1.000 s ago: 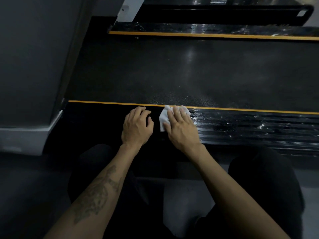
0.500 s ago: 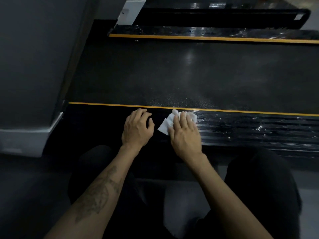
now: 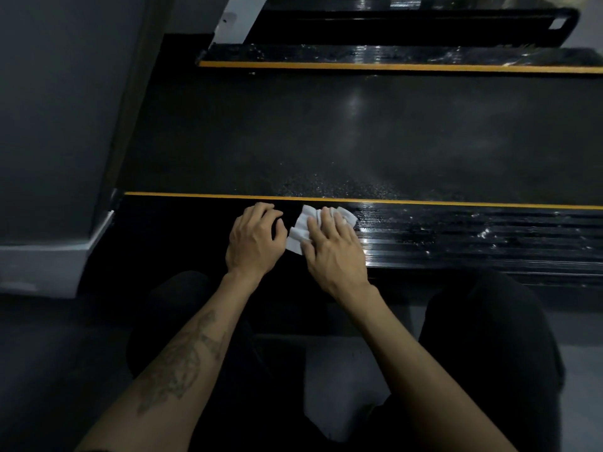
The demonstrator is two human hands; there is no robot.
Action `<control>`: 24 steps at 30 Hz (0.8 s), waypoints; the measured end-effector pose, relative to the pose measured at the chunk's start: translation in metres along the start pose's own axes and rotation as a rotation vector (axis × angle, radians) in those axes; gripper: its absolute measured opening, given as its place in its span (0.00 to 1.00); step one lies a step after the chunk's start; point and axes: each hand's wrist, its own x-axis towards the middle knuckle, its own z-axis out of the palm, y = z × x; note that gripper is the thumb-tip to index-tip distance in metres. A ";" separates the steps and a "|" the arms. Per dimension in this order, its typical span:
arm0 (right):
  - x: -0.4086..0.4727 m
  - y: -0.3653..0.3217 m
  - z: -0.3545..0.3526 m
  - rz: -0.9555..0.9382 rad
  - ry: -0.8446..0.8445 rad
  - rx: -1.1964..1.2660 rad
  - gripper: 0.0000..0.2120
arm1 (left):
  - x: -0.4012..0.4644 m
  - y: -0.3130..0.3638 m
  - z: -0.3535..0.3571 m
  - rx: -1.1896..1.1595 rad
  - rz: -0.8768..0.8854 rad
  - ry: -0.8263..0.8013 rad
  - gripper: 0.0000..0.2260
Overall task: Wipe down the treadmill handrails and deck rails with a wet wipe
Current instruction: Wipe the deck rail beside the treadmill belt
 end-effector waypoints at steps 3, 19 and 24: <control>0.007 0.012 -0.005 0.009 -0.008 -0.020 0.29 | 0.000 0.000 -0.001 -0.009 0.001 0.007 0.10; -0.022 -0.001 0.007 0.081 0.030 -0.038 0.30 | -0.002 -0.001 0.002 -0.014 0.044 0.061 0.08; -0.006 0.016 -0.005 -0.043 0.014 -0.049 0.28 | -0.002 -0.002 0.000 -0.034 0.071 0.057 0.09</control>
